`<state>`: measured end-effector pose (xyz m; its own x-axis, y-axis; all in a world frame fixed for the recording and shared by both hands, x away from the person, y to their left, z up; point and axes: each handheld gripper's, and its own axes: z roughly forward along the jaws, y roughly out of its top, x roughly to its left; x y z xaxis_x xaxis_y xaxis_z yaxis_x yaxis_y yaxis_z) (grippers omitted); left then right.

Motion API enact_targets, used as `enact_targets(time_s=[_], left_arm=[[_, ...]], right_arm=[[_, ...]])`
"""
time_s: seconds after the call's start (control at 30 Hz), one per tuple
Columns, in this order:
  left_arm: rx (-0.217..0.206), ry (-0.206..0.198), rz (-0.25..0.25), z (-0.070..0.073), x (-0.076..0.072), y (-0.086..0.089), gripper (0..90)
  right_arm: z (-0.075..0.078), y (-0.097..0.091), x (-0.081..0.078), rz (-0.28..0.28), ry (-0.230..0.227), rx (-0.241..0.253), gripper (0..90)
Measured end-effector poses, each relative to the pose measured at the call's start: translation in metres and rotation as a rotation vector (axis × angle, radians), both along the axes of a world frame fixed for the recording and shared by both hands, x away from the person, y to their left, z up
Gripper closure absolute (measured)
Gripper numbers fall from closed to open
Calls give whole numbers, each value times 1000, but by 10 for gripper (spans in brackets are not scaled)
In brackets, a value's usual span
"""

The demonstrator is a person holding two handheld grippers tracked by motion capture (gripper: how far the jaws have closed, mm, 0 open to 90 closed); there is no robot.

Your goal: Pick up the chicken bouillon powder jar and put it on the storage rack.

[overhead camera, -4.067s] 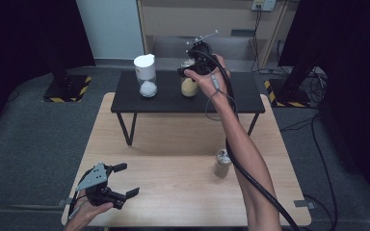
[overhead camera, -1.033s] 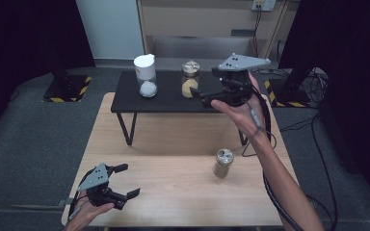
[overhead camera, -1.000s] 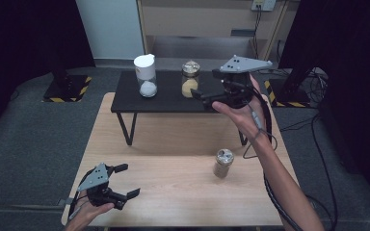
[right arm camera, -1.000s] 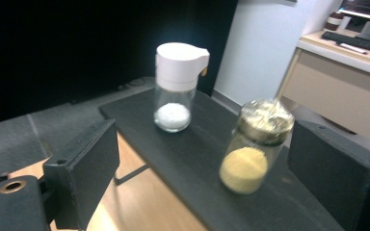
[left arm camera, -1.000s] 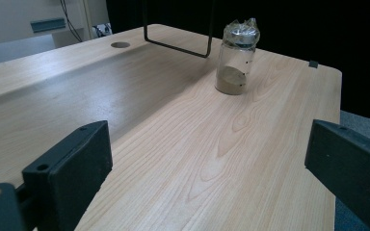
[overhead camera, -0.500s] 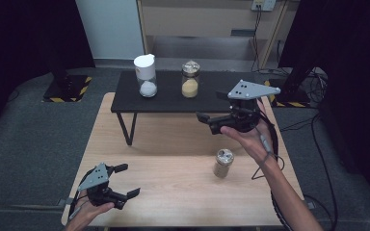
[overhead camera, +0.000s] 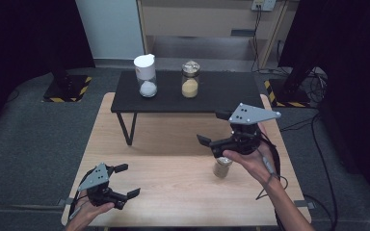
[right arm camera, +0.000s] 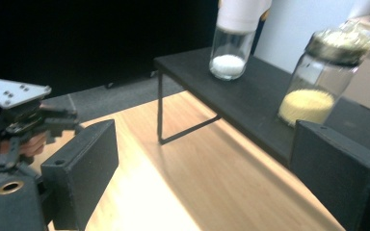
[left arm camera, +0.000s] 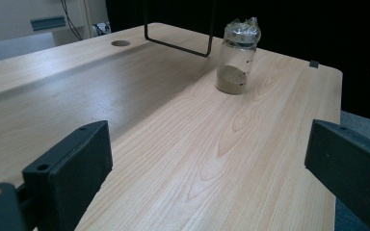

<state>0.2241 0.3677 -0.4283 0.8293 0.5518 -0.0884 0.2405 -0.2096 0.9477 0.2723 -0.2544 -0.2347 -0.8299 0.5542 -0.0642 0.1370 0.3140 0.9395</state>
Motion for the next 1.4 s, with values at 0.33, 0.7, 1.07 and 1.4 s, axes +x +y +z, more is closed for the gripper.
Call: enact_targets(time_s=[0.33,0.7,1.07,1.4], left_arm=[[0,-3,2,0,-1,0,19],[-1,-5,5,0,-1,0,20],[-2,-8,7,0,-2,0,21],[-5,-10,9,0,-2,1,24]], right_arm=[[-28,-11,-12,12,40,3,108],[-60,-21,-29,-8,67,-14,107],[-93,-34,-39,-43,103,-3,107],[-115,-41,-50,-61,106,-8,107]])
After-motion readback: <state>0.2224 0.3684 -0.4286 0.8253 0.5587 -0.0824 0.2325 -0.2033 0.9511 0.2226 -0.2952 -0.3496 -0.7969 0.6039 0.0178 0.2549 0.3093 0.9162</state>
